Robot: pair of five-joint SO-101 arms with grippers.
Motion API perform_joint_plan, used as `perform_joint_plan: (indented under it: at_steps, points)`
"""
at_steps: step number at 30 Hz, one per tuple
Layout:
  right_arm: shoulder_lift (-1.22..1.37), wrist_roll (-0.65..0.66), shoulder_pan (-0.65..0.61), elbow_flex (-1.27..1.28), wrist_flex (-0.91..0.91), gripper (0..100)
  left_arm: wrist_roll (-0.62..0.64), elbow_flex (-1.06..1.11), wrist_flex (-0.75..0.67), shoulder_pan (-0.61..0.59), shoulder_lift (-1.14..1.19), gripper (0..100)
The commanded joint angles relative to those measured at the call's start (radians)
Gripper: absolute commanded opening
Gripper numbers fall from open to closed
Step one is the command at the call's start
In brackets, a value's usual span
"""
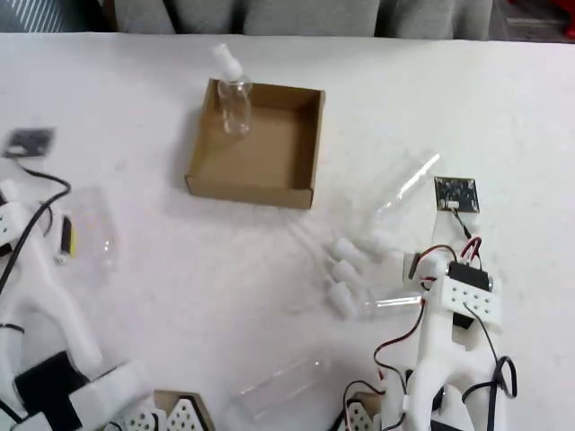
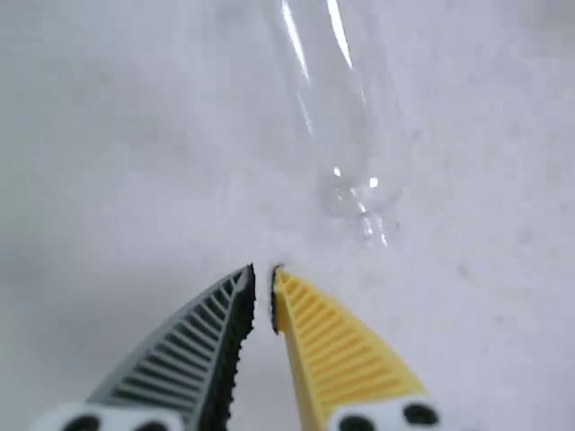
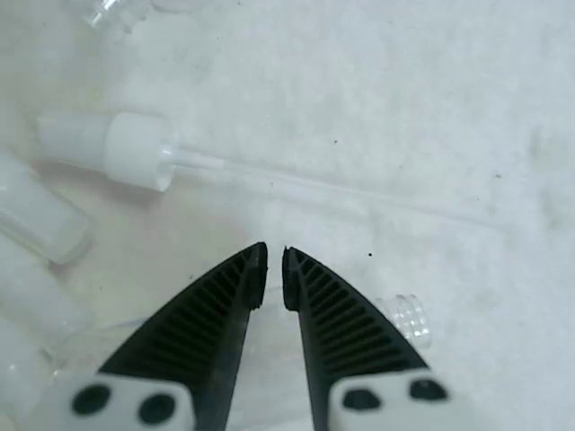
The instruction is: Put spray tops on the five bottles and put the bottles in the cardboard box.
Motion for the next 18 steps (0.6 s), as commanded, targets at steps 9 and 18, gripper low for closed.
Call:
perform_joint_plan:
  at_steps: [9, 18]
  points:
    - [-0.016, 0.011, -0.005, -0.005, -0.013, 1.7, -0.186, 0.072, -0.181, 0.031, 0.257, 4]
    - [-0.016, 0.011, -0.004, -0.005, -0.013, 1.7, -0.176, 0.080, -0.186, 0.268, 0.282, 4]
